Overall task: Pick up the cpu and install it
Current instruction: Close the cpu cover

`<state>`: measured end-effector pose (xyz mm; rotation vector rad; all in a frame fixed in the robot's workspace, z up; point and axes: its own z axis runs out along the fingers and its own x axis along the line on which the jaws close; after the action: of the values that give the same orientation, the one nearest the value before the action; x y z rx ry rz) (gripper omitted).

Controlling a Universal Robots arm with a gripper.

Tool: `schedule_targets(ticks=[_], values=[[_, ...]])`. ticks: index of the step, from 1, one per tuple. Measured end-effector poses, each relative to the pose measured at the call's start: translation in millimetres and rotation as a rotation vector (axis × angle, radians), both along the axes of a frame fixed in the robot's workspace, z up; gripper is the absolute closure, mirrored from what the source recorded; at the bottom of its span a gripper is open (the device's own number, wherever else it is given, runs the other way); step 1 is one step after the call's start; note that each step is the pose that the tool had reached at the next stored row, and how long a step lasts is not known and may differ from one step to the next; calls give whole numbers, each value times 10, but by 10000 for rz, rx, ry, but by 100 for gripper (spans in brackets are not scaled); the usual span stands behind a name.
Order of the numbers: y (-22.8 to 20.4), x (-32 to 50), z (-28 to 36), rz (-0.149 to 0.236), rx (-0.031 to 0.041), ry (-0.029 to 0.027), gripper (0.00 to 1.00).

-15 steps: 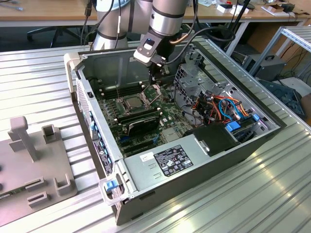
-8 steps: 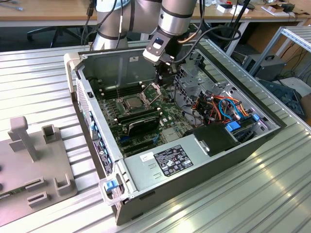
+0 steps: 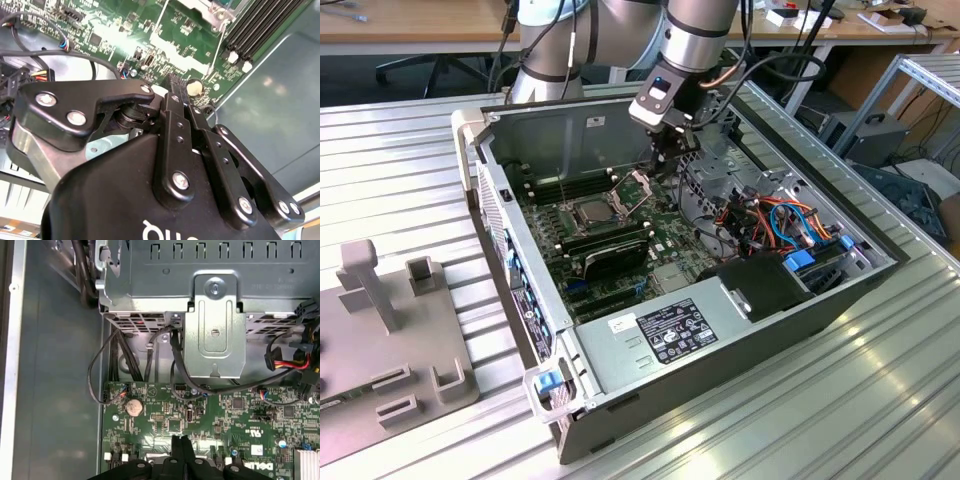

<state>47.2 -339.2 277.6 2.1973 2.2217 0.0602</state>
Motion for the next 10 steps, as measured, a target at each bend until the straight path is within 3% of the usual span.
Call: schedule_targets(ticks=[10], values=[[0, 6, -6, -1, 0, 0, 89]])
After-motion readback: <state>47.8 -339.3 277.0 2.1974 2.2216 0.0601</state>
